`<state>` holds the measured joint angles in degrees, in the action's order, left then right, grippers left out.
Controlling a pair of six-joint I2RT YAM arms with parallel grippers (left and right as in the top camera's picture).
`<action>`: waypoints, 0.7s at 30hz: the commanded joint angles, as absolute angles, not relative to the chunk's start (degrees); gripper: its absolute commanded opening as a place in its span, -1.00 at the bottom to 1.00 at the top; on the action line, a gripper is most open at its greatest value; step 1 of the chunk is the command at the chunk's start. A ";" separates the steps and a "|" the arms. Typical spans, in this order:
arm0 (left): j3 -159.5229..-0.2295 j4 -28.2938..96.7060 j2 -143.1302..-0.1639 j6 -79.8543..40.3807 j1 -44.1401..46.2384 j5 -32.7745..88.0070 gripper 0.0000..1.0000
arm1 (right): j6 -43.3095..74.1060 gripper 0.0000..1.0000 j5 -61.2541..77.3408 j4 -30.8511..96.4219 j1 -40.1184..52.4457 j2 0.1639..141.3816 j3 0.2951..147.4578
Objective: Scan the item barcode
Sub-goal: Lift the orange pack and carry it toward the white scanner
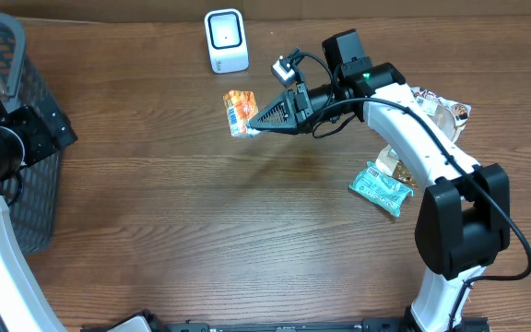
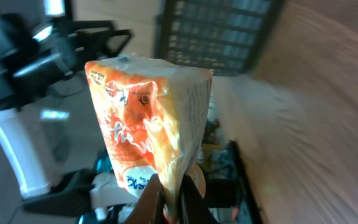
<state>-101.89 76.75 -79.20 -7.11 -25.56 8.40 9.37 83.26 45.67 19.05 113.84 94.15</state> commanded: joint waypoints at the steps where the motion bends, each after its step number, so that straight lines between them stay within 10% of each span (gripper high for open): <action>1: -102.37 76.69 -79.40 -7.31 -25.80 8.95 1.00 | 10.46 -0.92 89.91 44.51 18.76 113.49 94.35; 21: -102.37 76.69 -79.40 -7.31 -25.80 8.86 0.99 | 17.54 -0.92 88.18 41.17 15.73 113.49 94.37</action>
